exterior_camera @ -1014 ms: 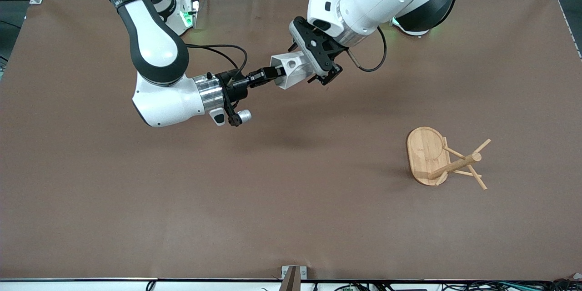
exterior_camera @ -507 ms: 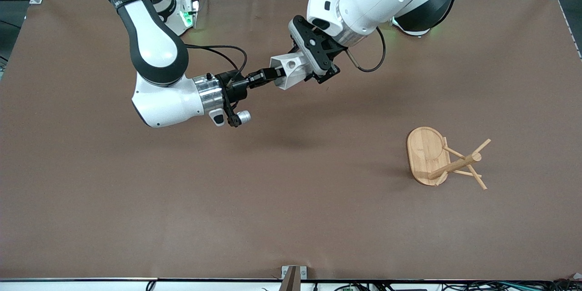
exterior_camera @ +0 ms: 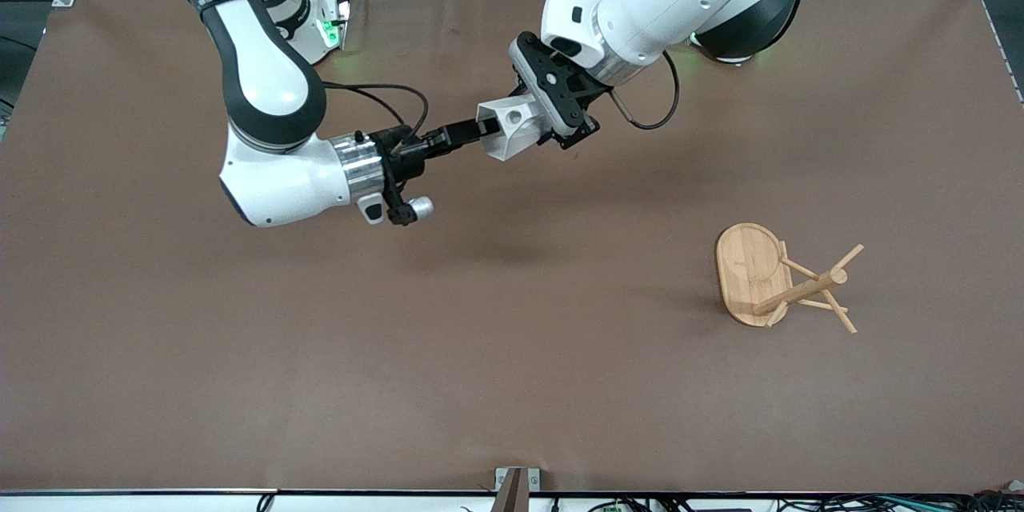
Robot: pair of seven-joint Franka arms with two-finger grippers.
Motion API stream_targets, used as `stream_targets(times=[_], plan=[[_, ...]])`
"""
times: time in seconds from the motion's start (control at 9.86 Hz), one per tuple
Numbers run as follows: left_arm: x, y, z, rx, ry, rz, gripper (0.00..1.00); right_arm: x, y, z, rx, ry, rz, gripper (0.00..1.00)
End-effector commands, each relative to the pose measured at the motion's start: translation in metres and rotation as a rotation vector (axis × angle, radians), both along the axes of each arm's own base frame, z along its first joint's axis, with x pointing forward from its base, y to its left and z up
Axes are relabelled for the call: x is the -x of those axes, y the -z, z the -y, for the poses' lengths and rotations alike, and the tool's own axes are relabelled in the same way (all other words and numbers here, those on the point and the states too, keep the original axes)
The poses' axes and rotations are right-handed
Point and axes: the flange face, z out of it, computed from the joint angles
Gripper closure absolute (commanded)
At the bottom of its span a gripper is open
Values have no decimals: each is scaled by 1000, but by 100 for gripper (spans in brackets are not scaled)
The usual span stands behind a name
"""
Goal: Hang cup on rack
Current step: 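Open the right gripper and withdraw while the left gripper holds the cup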
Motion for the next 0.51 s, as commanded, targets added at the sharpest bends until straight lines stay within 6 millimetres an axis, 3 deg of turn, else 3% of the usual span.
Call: stream_targets(times=[0.0,0.2,0.41], plan=[[-4,15,-5,-32,5,4,99,-16,2,60,186,-6,64,0],[-24,13,-28,-36,-50,7,99,-35,5,146,417,-12,119,0],[-45,14,-56,-37,-155,-23,99,-54,-6,231,629,3,192,0]])
